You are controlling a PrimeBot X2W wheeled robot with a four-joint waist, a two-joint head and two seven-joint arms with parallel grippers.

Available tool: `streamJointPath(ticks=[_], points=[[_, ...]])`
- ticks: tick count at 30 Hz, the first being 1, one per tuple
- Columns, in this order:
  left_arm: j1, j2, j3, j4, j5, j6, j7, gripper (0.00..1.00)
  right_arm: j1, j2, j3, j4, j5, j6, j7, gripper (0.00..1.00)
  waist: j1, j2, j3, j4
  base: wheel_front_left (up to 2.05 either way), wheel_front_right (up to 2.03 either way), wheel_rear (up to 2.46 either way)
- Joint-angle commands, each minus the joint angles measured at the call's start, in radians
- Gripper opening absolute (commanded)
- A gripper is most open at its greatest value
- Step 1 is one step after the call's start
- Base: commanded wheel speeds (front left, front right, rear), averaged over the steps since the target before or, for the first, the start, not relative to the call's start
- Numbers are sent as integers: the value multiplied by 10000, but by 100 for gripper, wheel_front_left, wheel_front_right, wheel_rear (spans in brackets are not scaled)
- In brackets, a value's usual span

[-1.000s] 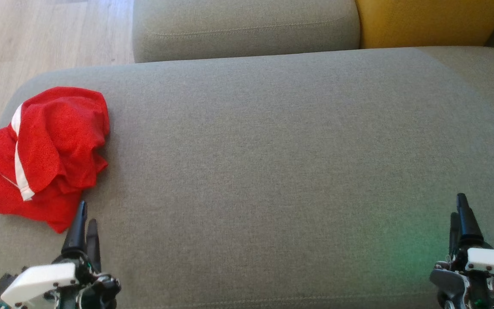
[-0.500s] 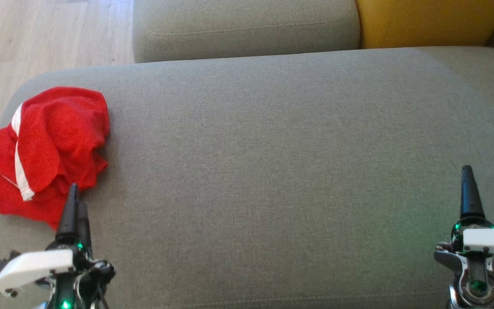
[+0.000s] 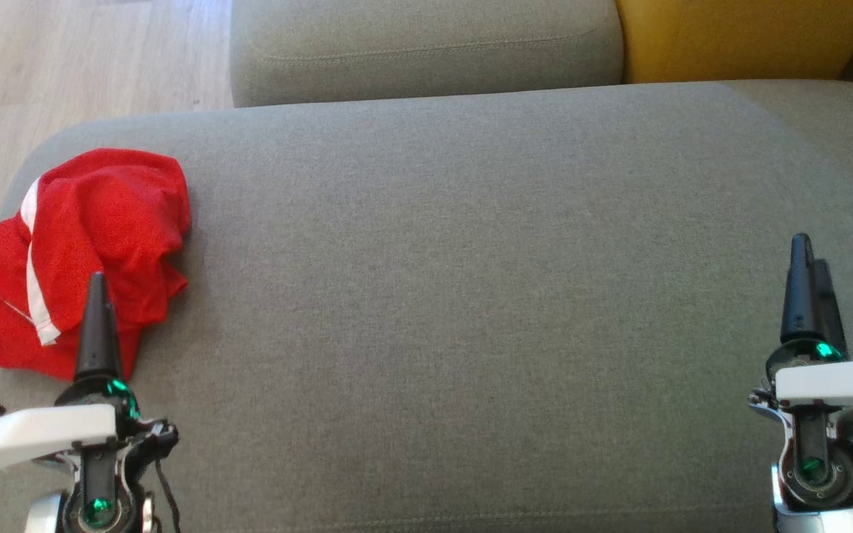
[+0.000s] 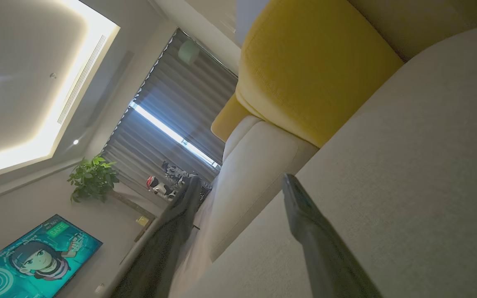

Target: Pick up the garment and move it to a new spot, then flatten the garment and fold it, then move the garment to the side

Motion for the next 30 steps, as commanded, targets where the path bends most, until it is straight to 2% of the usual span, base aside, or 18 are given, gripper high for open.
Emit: streamJointPath(ticks=[1, 14, 30], points=[[-632, 145, 186, -463, 182, -57, -97, 100, -568, -57, 106, -472, -324, -3, -135, 100, -1, 0, -2, 1, 0, 0, 0], [-793, 159, -191, -1418, 2221, 15, -478, 100, -730, -66, 640, -1047, -3086, -4, -518, 100, -1, 0, 32, -29, 0, 0, 0], [-813, 176, -1683, -1632, 6568, 89, -948, 100, -681, -78, 1180, -1001, -6033, -5, -990, 100, -1, 0, 146, -113, 0, 0, 0]])
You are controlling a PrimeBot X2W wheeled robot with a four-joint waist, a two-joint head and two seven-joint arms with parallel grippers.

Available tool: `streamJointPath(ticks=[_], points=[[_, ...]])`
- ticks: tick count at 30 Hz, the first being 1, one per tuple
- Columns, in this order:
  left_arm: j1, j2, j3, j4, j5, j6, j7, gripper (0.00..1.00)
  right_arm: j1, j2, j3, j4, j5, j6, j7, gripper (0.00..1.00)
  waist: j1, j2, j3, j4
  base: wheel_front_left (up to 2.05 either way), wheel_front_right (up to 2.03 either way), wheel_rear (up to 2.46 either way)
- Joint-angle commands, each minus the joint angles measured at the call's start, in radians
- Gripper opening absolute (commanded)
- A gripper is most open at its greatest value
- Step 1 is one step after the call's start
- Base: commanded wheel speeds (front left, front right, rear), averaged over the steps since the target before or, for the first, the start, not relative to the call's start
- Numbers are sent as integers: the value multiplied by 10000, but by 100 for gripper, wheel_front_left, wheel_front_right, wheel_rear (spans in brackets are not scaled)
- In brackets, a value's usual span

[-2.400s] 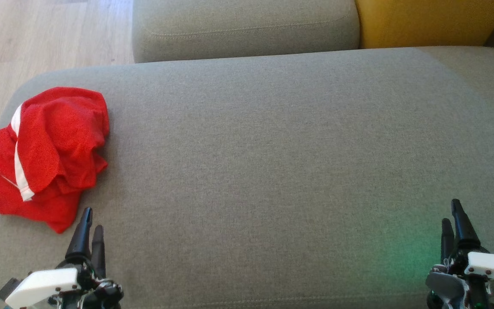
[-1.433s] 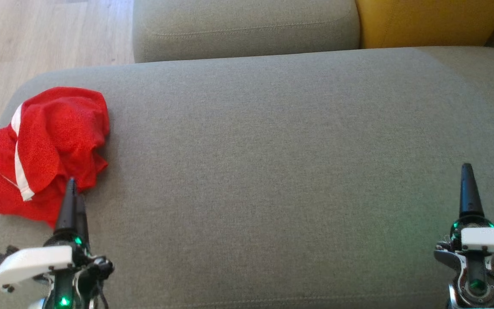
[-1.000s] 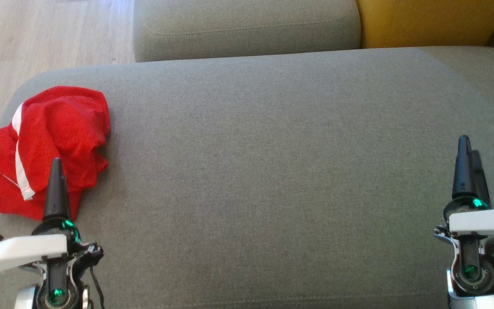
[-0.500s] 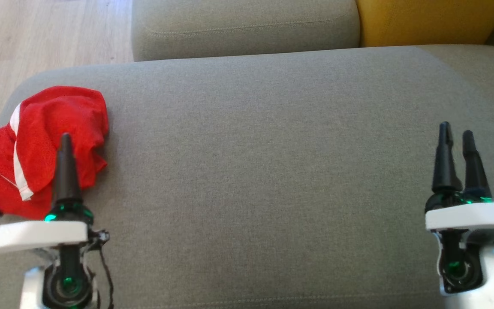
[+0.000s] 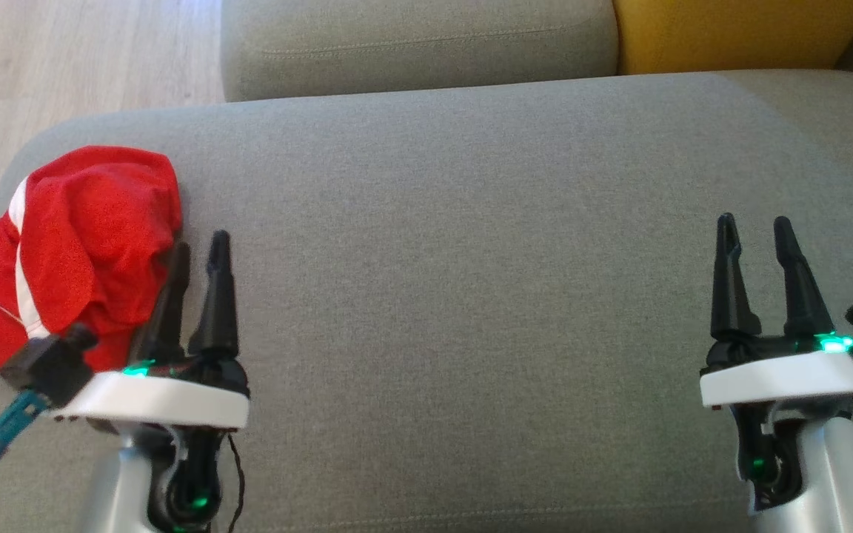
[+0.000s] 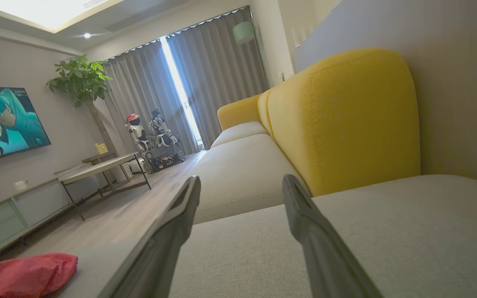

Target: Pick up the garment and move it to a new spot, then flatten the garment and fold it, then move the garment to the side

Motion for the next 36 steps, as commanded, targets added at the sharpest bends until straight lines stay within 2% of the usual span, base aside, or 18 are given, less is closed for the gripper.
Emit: streamJointPath(ticks=[1, 10, 25, 36], points=[[-602, 145, 30, -371, 673, 45, -139, 100, -516, -69, 218, -349, -577, -5, -152, 100, -1, 0, 29, -4, 0, 0, 0], [-650, 181, -617, -62, 3104, 398, -432, 100, -523, -76, 346, -72, -2324, -6, -446, 100, -1, 0, -9, -44, 0, 0, 0], [-795, 405, -1281, -165, 5000, 955, -843, 100, -664, -86, 474, -70, -4383, -6, -859, 100, -1, 0, -13, -79, 0, 0, 0], [-915, 758, -1992, 57, 6626, 1627, -1165, 100, -643, -94, 556, -70, -6020, -7, -1183, 100, -1, 0, 17, -35, 0, 0, 0]])
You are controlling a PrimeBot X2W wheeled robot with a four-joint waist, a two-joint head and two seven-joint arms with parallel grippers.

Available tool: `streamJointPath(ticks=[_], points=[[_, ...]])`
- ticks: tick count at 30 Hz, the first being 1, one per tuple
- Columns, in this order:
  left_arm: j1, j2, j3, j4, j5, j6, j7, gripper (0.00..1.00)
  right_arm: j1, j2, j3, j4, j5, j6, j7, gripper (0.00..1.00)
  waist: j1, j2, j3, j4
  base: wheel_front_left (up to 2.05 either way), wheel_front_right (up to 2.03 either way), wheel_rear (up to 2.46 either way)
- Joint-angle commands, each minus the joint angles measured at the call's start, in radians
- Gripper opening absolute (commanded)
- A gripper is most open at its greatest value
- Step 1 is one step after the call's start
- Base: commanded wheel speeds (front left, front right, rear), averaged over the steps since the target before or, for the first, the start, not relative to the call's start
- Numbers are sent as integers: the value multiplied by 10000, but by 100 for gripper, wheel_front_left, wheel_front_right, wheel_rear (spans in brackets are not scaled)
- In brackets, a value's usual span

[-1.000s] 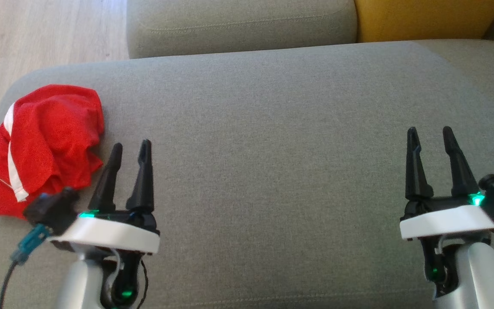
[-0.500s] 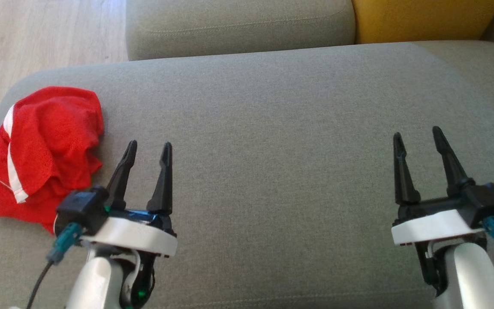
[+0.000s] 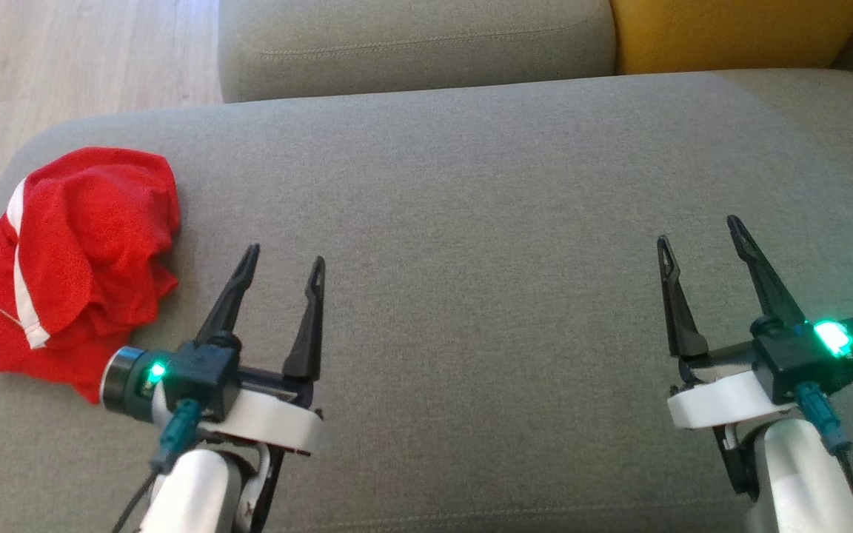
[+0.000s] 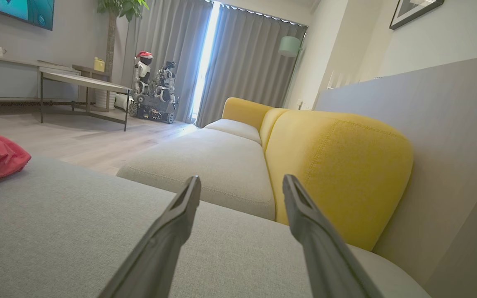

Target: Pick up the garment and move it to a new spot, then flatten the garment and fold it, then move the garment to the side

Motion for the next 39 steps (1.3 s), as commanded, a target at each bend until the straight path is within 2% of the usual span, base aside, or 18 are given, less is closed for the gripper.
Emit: streamJointPath(ticks=[1, 7, 12, 19, 26, 35, 39], points=[[-693, 139, 195, -302, 295, 118, -124, 100, -605, -81, 252, -355, -320, -7, -144, 100, 0, -1, 1, 17, 0, 0, 0], [-635, -76, 443, -324, 71, 312, -295, 100, -652, -85, 214, -226, -97, -7, -316, 100, 0, -1, -47, 88, 0, 0, 0], [-395, -315, 1019, -97, -931, 4, -295, 100, -632, -85, 194, 105, 1310, -7, -316, 100, 0, -1, -127, 128, 0, 0, 0], [-156, -425, 1283, 568, -1566, -433, -295, 100, -540, -85, 217, 598, 2469, -7, -302, 100, 0, -1, -146, 175, 0, 0, 0], [-201, -435, 1138, 1203, -1906, -452, -295, 100, -523, -85, 202, 867, 2545, -7, -215, 100, 0, -1, -134, 155, 0, 0, 0], [-308, -437, 1088, 1285, -1991, -376, -295, 100, -552, -85, 232, 999, 2459, -7, -199, 100, 0, -1, -120, 149, 0, 0, 0], [-363, -437, 1040, 1262, -2019, -347, -295, 100, -538, -85, 355, 1012, 2436, -7, -183, 100, 0, -1, -103, 371, 0, 0, 0]])
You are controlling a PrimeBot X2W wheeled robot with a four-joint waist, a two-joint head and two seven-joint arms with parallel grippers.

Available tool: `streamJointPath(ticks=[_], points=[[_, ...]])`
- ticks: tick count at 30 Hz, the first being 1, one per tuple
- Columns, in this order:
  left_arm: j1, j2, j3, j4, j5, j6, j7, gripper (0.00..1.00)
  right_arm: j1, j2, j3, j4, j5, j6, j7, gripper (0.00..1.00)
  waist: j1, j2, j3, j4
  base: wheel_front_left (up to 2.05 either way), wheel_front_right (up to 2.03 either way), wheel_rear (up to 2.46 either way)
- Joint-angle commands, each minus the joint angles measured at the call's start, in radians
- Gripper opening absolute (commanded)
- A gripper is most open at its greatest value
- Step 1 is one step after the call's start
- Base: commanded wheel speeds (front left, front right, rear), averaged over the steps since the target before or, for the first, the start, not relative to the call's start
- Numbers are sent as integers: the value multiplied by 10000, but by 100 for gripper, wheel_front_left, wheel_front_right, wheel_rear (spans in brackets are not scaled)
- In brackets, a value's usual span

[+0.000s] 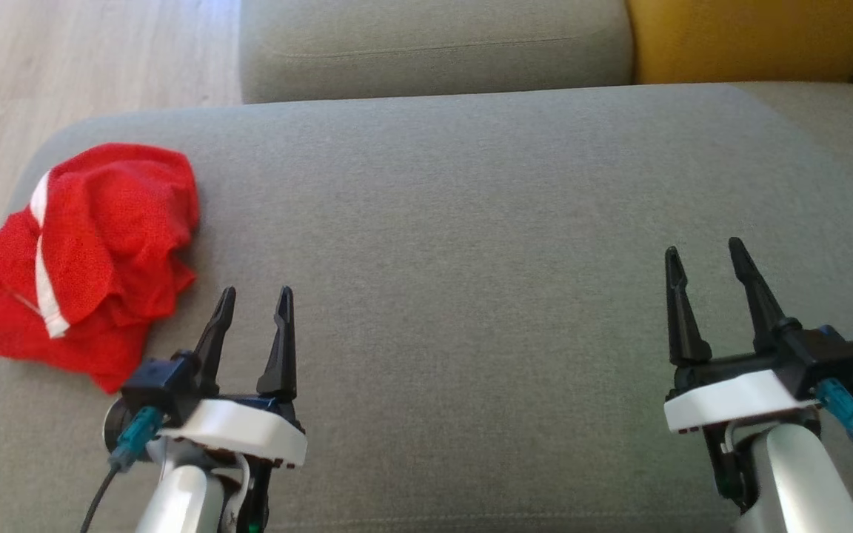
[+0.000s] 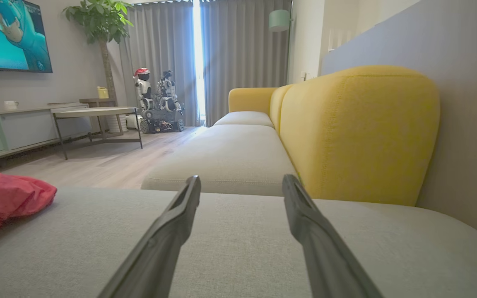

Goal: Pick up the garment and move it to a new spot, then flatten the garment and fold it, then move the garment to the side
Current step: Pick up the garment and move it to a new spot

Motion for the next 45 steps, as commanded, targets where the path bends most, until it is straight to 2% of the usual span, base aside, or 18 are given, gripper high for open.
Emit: streamJointPath(ticks=[1, 16, 21, 27, 45], points=[[-590, 6, 266, -307, -73, 31, -61, 100, -361, -70, 325, -262, -60, -7, -4, 100, 0, 0, 15, 172, 0, 0, 0], [-574, 5, 463, -361, -66, 124, -61, 100, -384, -70, 873, -190, 71, -7, 72, 100, 0, 0, 55, 2684, 0, 0, 0], [-487, 5, 576, -343, 13, 101, -61, 100, -418, -70, 953, -86, 188, -7, 45, 100, 0, 0, 22, 3253, 0, 0, 0], [-445, 5, 662, -305, 61, 59, -61, 100, -423, -70, 913, 56, 263, -7, -3, 100, 0, 0, -10, 3569, 0, 0, 0], [-364, 5, 905, -346, -49, 127, -61, 100, -340, -70, 1152, 159, 381, -7, -89, 100, 0, 0, -51, 3913, 0, 0, 0]])
